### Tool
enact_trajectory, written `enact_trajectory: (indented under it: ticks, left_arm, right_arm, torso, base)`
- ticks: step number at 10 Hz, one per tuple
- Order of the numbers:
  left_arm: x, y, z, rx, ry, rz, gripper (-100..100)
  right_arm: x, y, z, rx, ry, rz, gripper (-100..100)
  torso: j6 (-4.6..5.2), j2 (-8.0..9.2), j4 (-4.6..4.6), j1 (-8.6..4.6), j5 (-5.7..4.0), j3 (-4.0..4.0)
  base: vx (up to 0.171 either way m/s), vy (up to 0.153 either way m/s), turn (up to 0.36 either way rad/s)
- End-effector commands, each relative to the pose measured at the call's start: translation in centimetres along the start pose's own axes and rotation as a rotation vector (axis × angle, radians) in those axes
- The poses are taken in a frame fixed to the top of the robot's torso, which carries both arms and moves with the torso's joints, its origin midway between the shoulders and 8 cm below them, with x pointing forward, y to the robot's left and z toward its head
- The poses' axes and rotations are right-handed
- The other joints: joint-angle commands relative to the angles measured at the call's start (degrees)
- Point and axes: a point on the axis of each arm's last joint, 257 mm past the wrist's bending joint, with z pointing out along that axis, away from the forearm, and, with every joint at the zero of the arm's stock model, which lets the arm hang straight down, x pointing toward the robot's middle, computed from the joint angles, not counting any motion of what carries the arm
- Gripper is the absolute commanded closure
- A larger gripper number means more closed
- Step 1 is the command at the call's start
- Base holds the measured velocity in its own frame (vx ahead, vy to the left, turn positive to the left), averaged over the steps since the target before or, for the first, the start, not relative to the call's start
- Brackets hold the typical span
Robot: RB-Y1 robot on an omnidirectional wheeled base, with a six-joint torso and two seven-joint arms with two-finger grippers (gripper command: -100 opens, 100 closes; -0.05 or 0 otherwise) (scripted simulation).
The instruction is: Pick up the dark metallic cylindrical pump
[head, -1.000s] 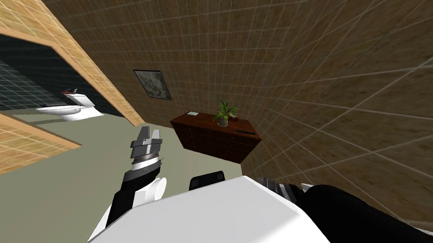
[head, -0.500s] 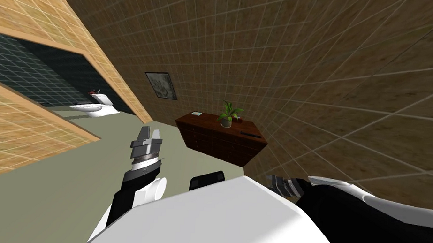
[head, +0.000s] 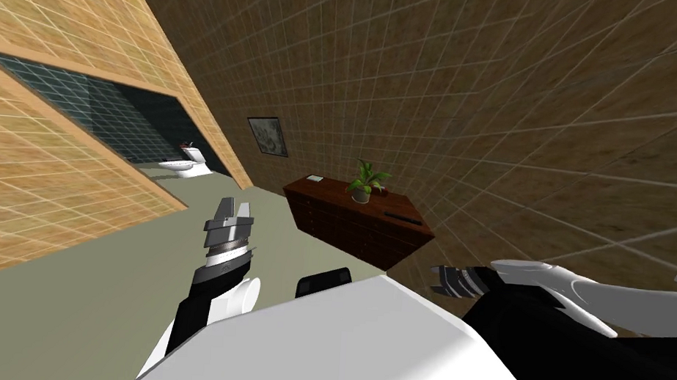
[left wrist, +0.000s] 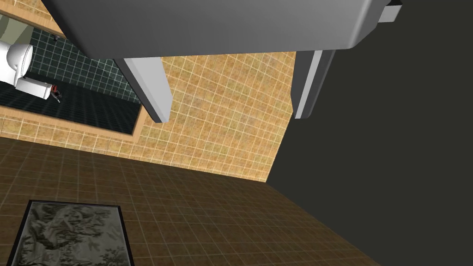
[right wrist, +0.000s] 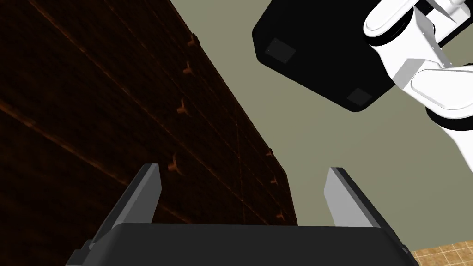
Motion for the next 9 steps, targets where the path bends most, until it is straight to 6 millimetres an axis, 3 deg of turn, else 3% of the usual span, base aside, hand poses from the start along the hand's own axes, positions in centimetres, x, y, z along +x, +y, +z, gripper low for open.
enact_trajectory:
  ticks: [1, 2, 3, 4, 6, 8, 9]
  left_arm:
    - [0.0, 0.0, 0.0, 0.0, 0.0, 0.0, 0]
    - [0.0, 0.0, 0.0, 0.0, 0.0, 0.0, 0]
    - [0.0, 0.0, 0.0, 0.0, 0.0, 0.0, 0]
    - [0.0, 0.0, 0.0, 0.0, 0.0, 0.0, 0]
    - [0.0, 0.0, 0.0, 0.0, 0.0, 0.0, 0]
    - [0.0, 0.0, 0.0, 0.0, 0.0, 0.0, 0]
    - [0.0, 0.0, 0.0, 0.0, 0.0, 0.0, 0]
  right_arm:
    - [-0.2, -2.3, -1.4, 0.035, 0.043, -0.047, -100]
    - [0.3, -4.5, -2.8, 0.078, 0.085, -0.081, -100]
    - [0.1, -4.8, -3.1, 0.081, 0.093, -0.092, -100]
    - [0.3, -6.9, -4.7, 0.121, 0.137, -0.131, -100]
    - [-0.1, -7.6, -5.4, 0.128, 0.153, -0.152, -100]
    - [-0.2, -10.6, -8.0, 0.183, 0.226, -0.217, -100]
    - [-0.5, -10.9, -8.3, 0.186, 0.233, -0.228, -100]
  torso:
    - [0.0, 0.0, 0.0, 0.0, 0.0, 0.0]
    - [0.06, 0.03, 0.0, 0.0, -0.01, 0.01]
    - [0.01, 0.02, 0.0, -0.04, -0.02, 0.01]
    - [0.07, 0.05, 0.01, -0.02, -0.01, 0.02]
    - [0.08, 0.04, 0.01, -0.03, -0.02, 0.02]
    - [0.03, 0.08, 0.02, 0.0, -0.01, 0.04]
    - [-0.02, -0.15, -0.04, -0.15, -0.04, -0.09]
  base:
    - [0.062, -0.026, 0.1]
    - [0.062, -0.03, 0.198]
    - [0.058, -0.034, 0.124]
    - [0.065, -0.035, 0.232]
    - [0.049, -0.028, 0.041]
    - [0.089, -0.059, 0.265]
    - [0.102, -0.08, 0.144]
